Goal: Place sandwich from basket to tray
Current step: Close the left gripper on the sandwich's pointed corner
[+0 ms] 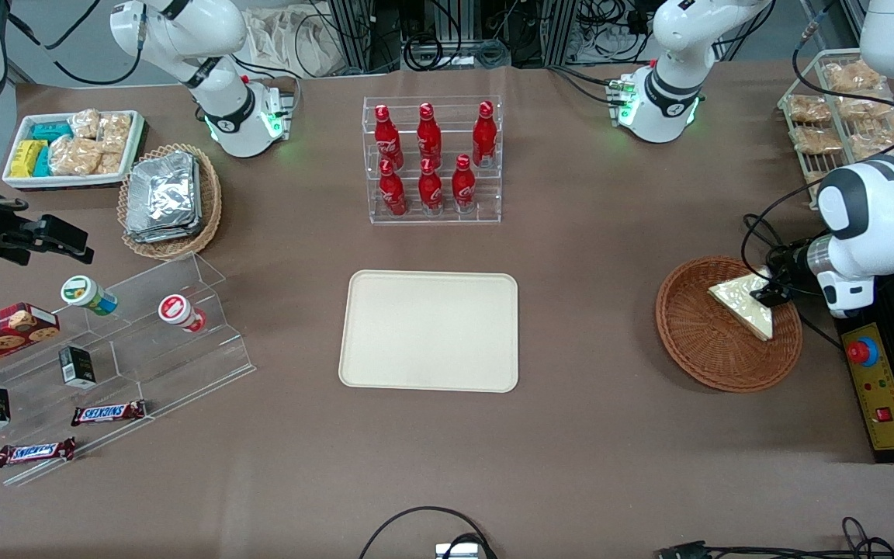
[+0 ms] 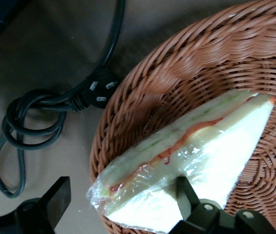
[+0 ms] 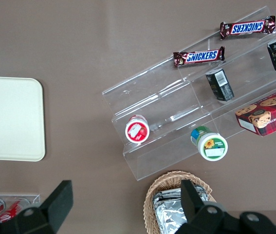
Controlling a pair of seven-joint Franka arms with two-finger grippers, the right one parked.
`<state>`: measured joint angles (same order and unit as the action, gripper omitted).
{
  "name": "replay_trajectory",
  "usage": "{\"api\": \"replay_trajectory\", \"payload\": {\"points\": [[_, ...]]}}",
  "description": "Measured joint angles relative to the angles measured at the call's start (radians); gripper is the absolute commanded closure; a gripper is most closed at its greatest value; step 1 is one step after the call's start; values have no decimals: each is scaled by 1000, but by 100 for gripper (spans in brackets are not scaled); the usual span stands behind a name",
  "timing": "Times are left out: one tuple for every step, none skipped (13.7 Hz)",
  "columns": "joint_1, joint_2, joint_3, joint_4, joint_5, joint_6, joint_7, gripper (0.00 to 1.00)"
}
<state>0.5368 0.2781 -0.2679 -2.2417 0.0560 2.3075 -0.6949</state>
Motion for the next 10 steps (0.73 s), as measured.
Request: {"api": "replay_trajectory", "payload": {"points": [[-1, 2, -4, 0, 0, 6, 0, 45], [-2, 4, -7, 0, -2, 12, 0, 51], [-4, 5, -12, 2, -2, 15, -1, 57], [-7, 6, -16, 5, -2, 15, -3, 67], [-9, 6, -19, 7, -2, 14, -4, 80], [-13, 6, -21, 9, -2, 13, -9, 93], [-21, 6, -22, 12, -2, 11, -22, 100], [-30, 6, -23, 16, -2, 9, -34, 100], [-38, 6, -24, 19, -2, 6, -42, 100], [-43, 6, -25, 21, -2, 5, -48, 100]]}}
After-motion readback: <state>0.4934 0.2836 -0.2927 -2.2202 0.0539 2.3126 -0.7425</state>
